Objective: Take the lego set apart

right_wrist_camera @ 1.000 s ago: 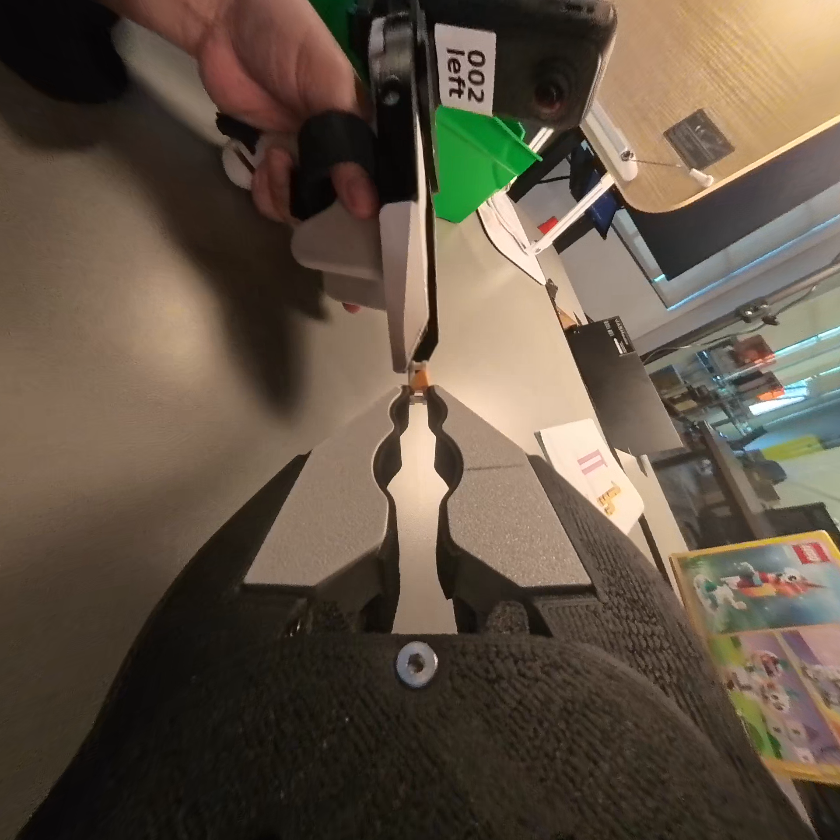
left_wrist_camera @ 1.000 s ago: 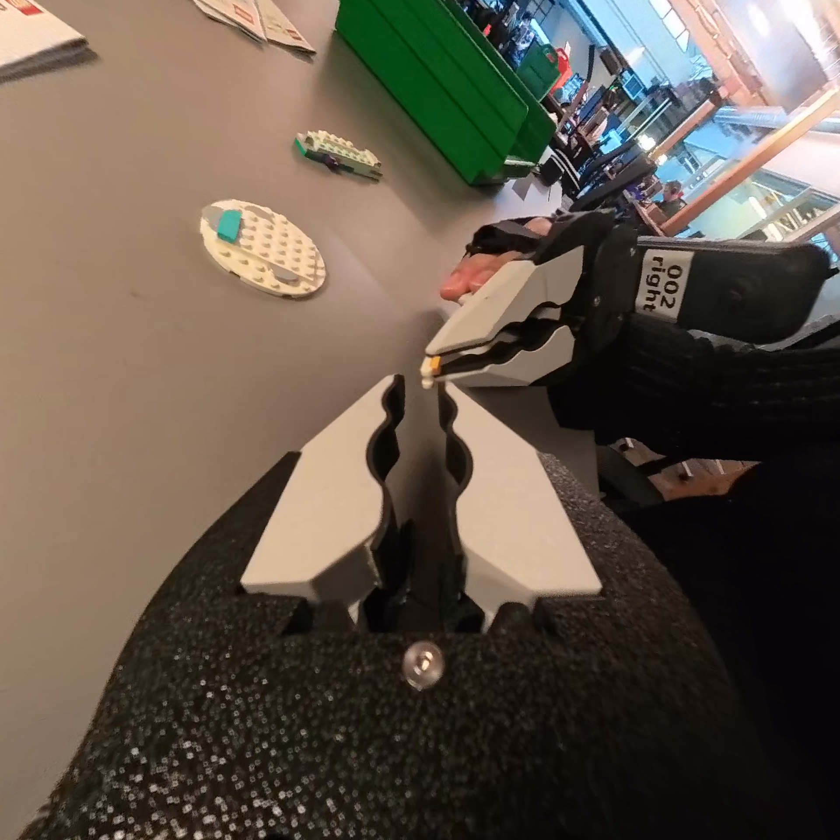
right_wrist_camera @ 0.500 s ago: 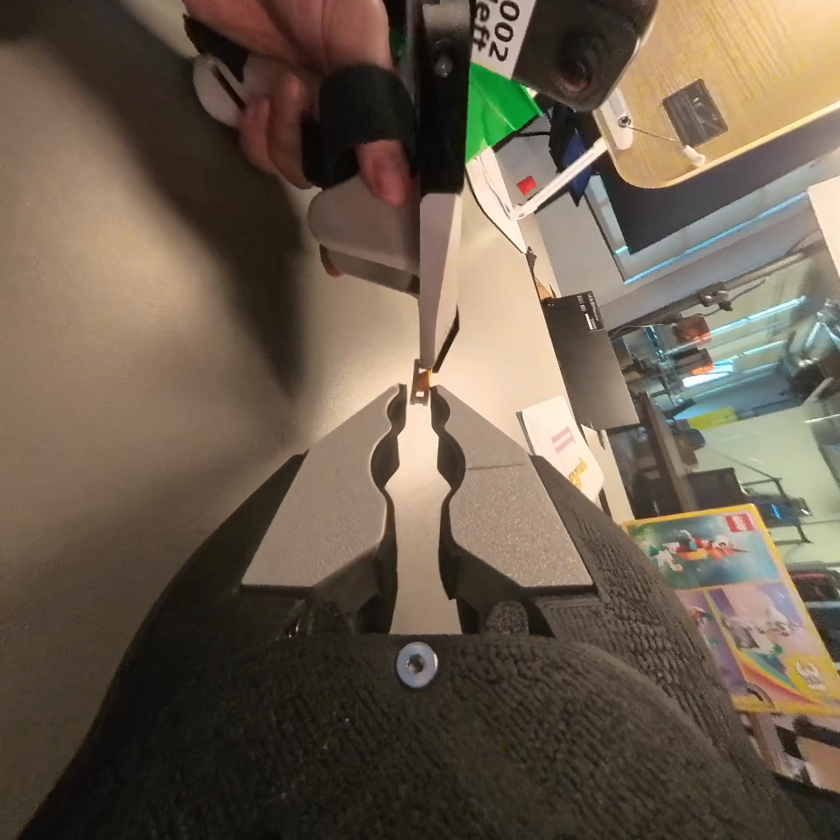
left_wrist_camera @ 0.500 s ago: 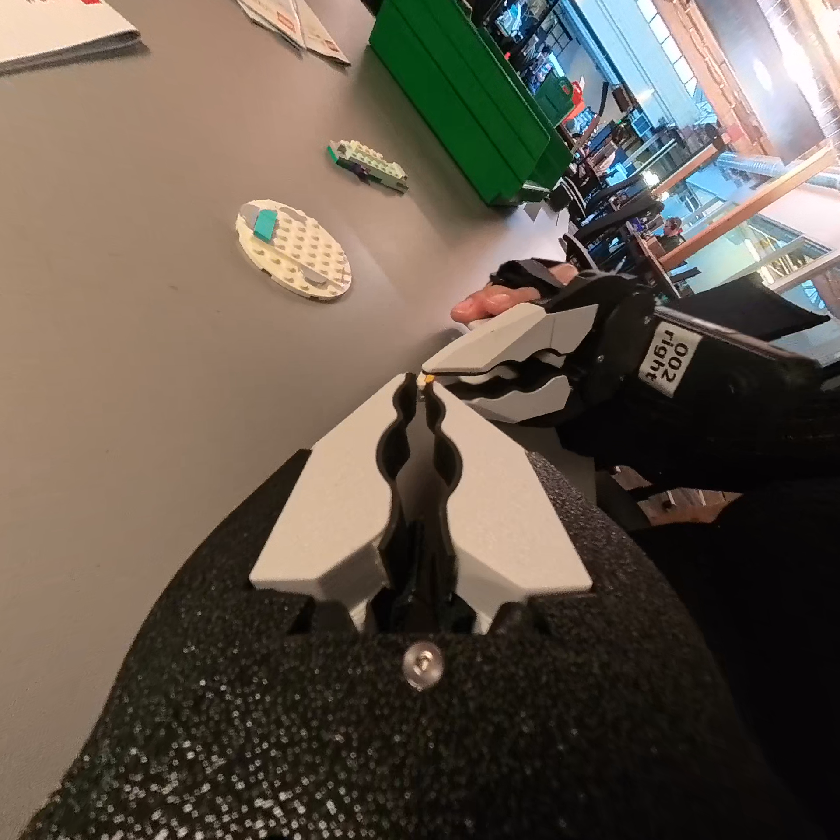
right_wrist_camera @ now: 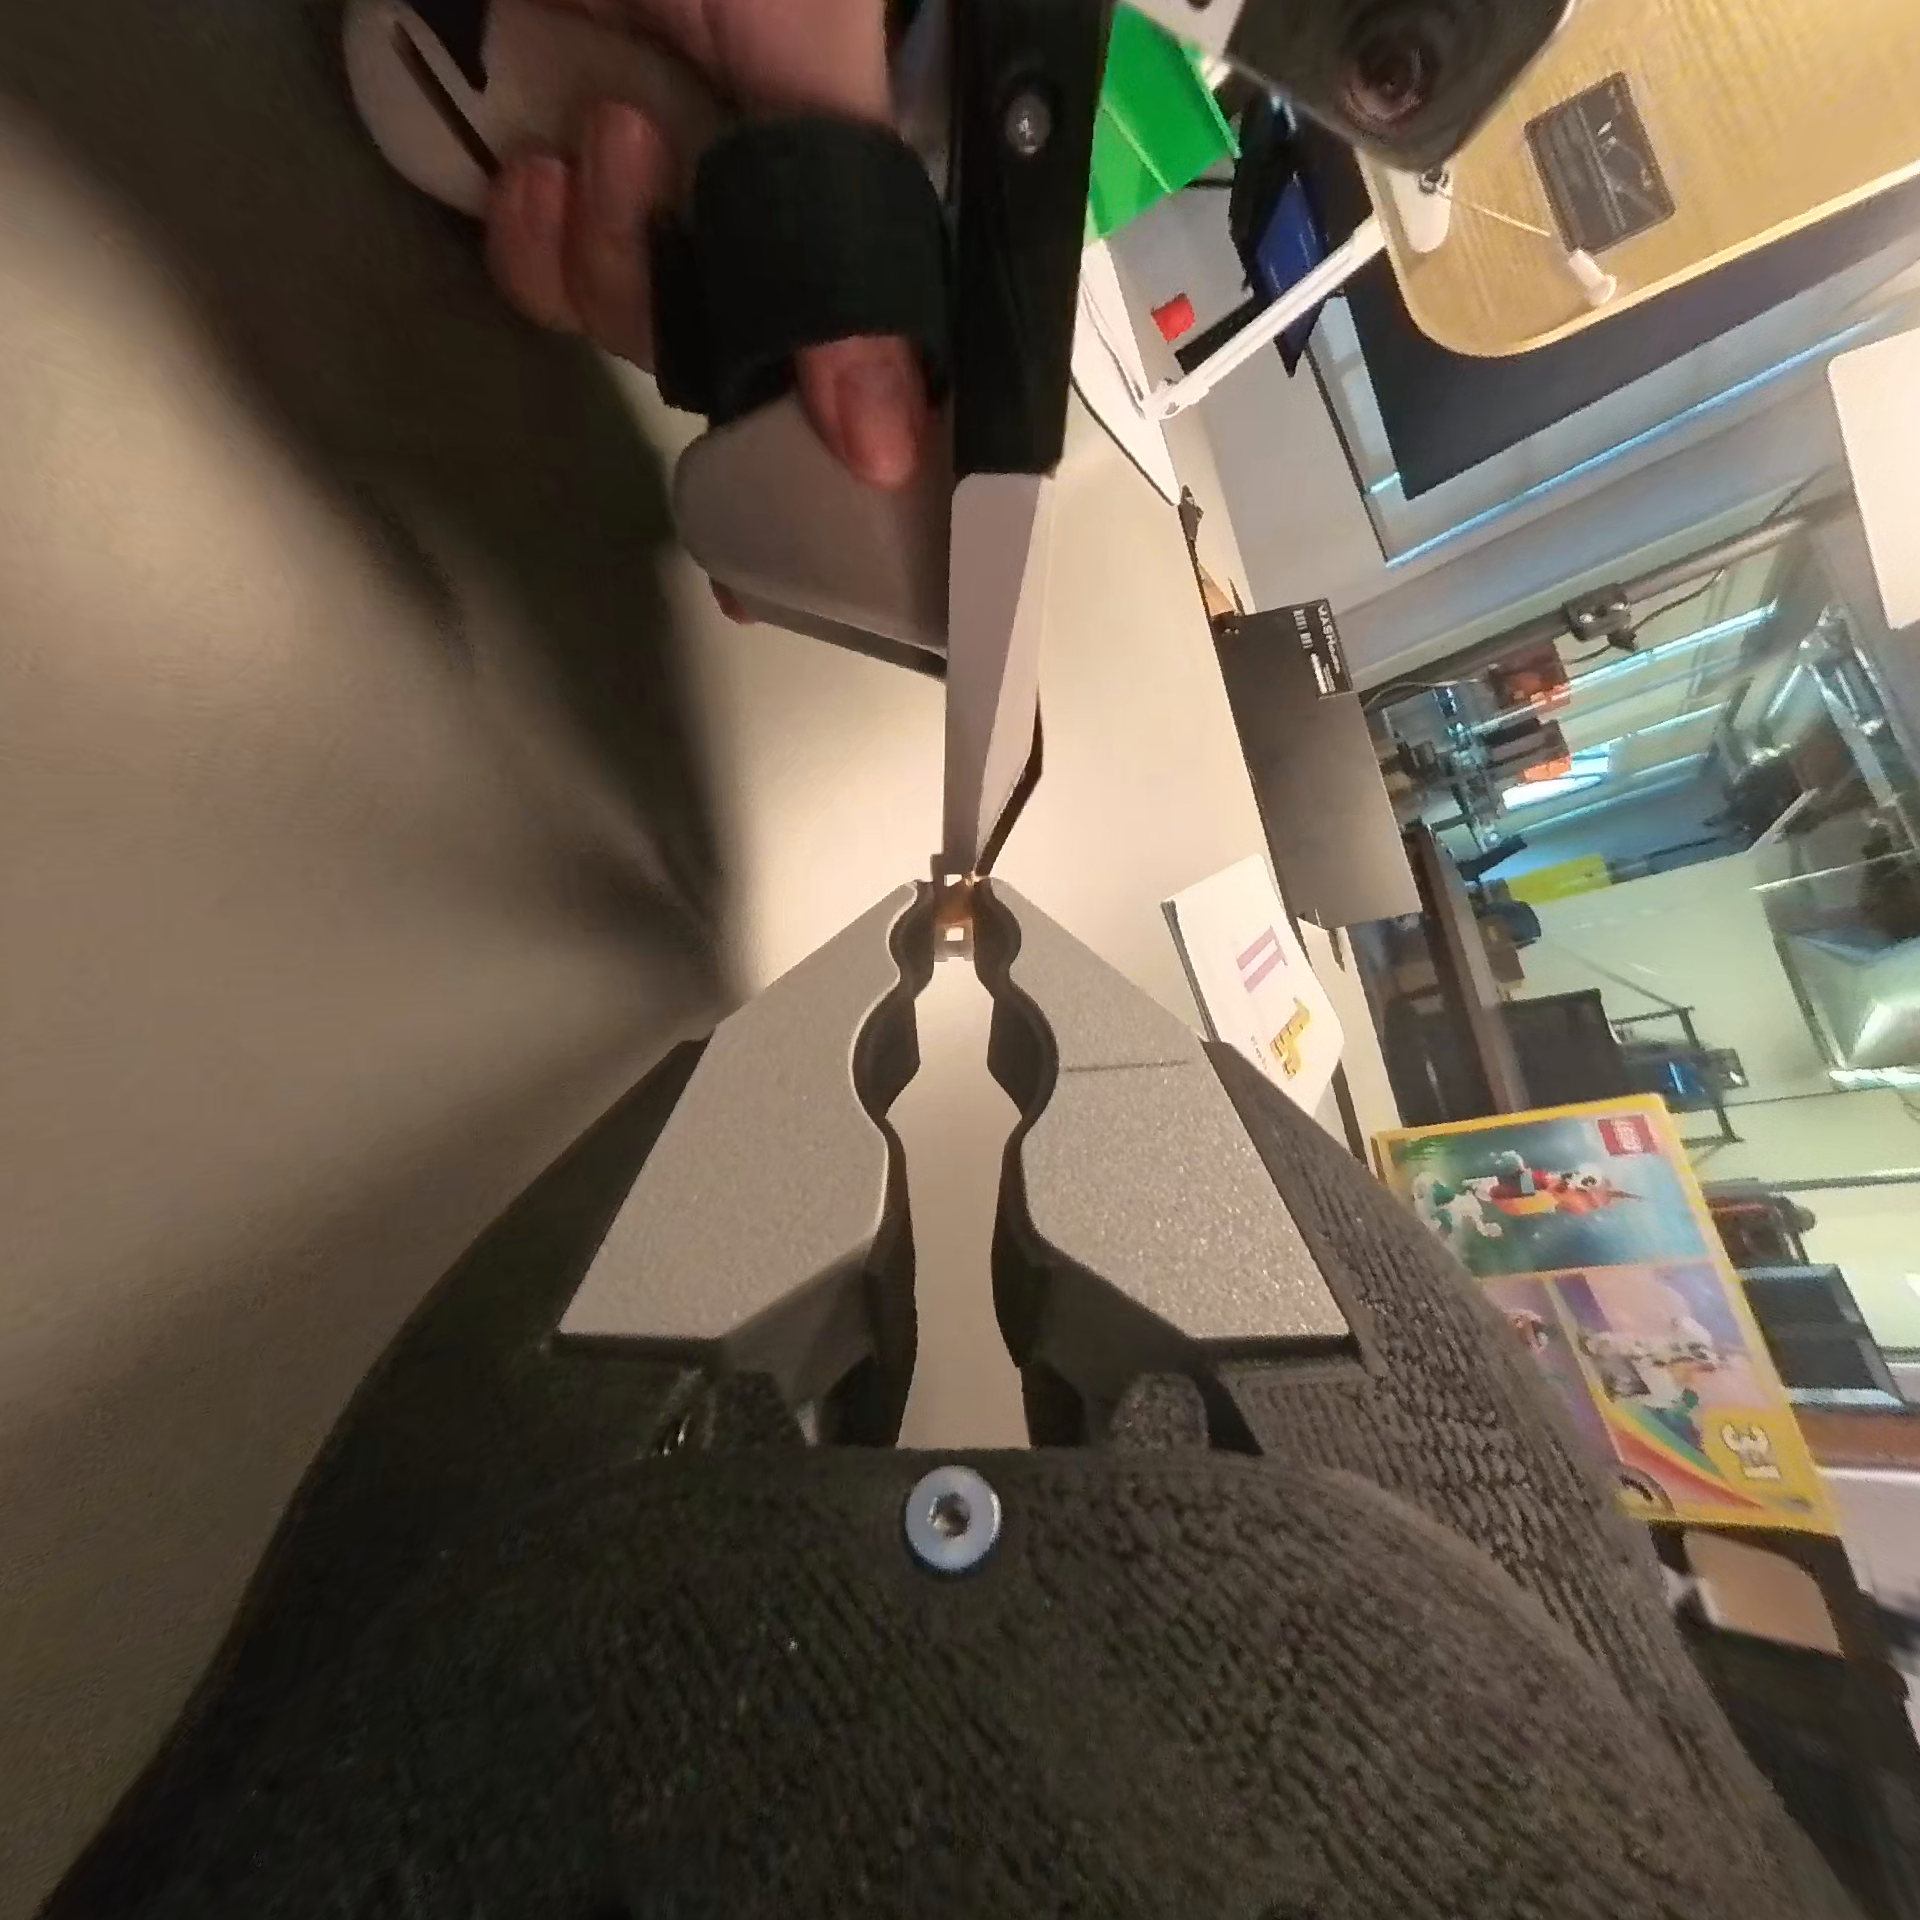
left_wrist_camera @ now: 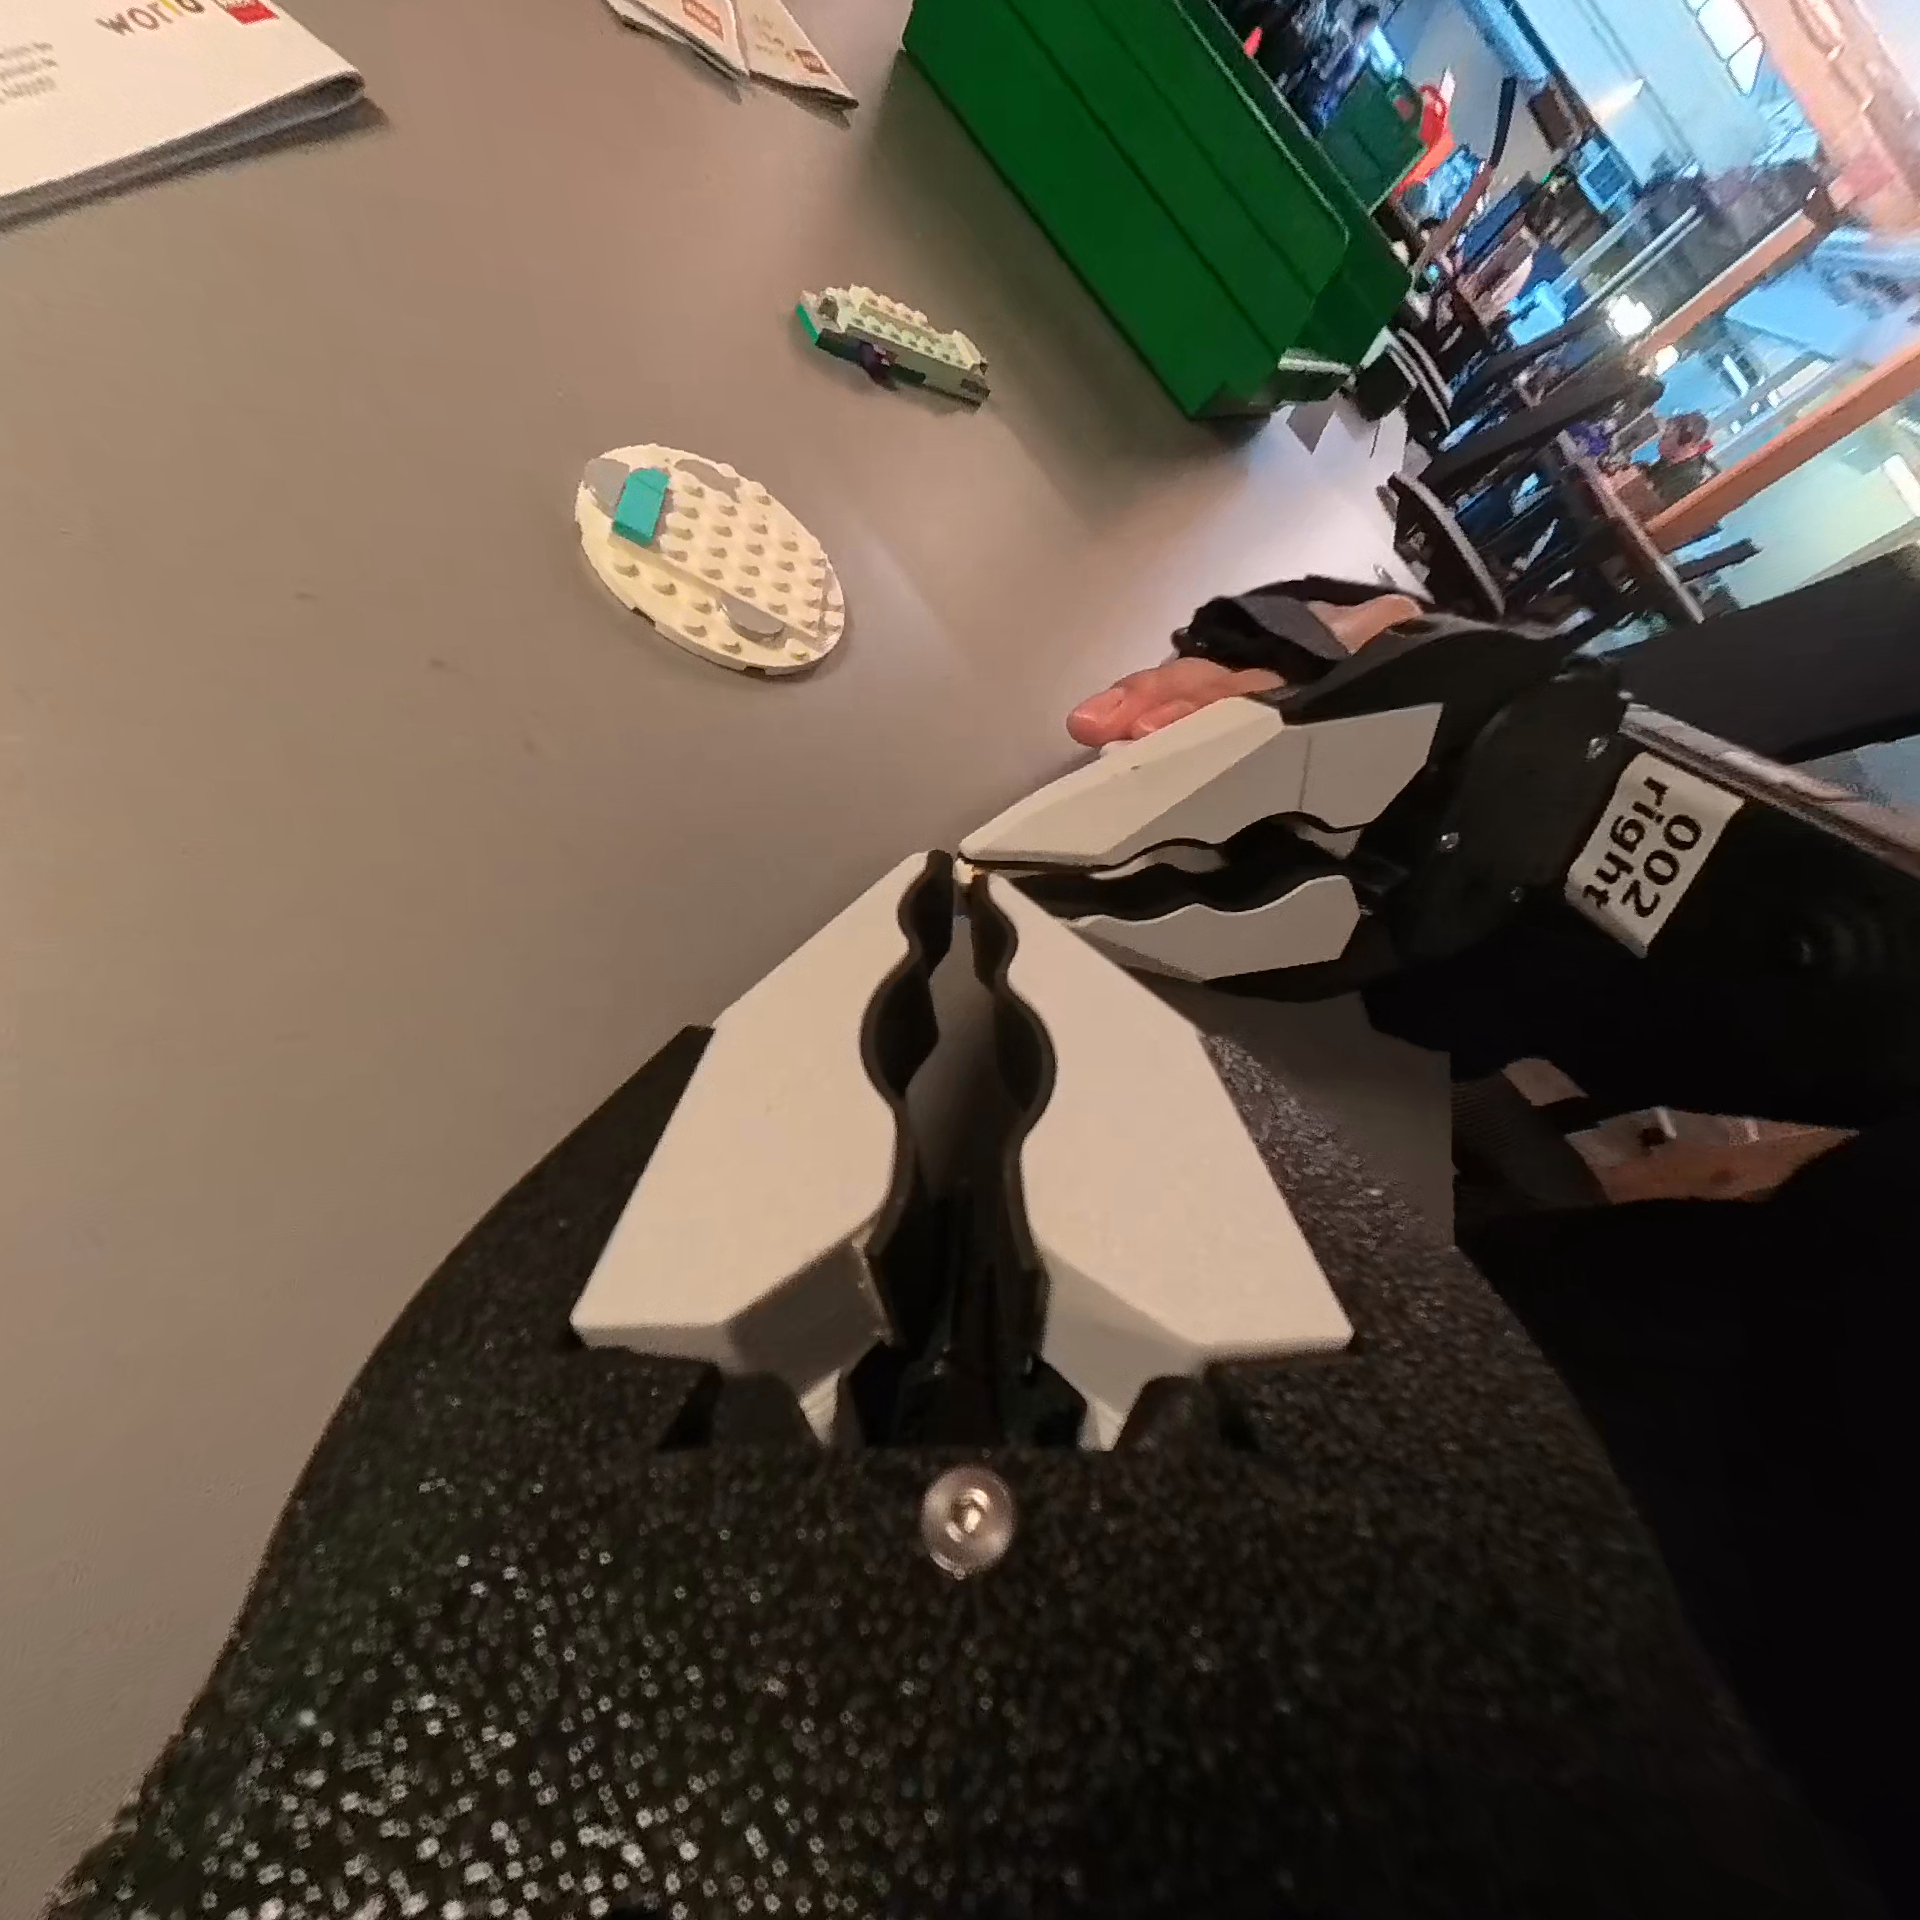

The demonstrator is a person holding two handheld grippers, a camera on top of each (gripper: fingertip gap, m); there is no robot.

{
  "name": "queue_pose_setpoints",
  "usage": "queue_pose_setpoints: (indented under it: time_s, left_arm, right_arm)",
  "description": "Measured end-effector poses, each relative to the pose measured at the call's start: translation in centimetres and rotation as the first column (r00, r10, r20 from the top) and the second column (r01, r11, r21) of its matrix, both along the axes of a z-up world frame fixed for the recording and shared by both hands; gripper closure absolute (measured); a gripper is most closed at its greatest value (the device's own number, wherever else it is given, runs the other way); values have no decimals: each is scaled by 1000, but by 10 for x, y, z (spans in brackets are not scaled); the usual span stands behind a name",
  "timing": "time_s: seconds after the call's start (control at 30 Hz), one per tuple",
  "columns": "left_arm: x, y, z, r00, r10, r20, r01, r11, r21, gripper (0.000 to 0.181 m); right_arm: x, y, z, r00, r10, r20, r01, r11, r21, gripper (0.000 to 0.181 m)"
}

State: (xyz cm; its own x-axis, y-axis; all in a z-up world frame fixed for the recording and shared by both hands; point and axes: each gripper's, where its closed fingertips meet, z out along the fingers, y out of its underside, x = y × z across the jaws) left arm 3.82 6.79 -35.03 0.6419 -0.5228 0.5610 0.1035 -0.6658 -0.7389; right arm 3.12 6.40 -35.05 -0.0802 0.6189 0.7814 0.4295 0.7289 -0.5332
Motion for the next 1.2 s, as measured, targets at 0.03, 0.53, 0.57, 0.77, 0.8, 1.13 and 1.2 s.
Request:
queue_pose_setpoints:
  time_s: [0.03,0.53,0.57,0.77,0.8,1.13,1.2]
  left_arm:
    - [2,-1,0,1000,-12,-7,12,1000,5,179]
    - [19,-10,3,989,-124,-76,130,988,81,180]
    - [20,-10,2,988,-126,-90,134,988,81,180]
    - [21,-7,1,986,-107,-127,119,988,99,180]
    - [21,-6,2,988,-101,-118,114,988,103,180]
    - [22,1,-6,988,-55,-142,63,997,53,181]
    - [13,8,-11,984,3,-179,4,999,37,181]
  right_arm:
    - [2,-1,0,1000,13,-6,-13,1000,-6,176]
    - [20,-15,8,946,325,16,-196,610,-768,181]
    - [20,-15,8,940,341,23,-189,575,-796,181]
    - [21,-13,7,920,391,28,-175,474,-863,181]
    - [22,-12,8,920,392,20,-185,478,-859,181]
    - [23,-6,-2,947,275,165,-205,915,-348,181]
    - [26,-11,-8,933,274,232,-229,952,-203,181]
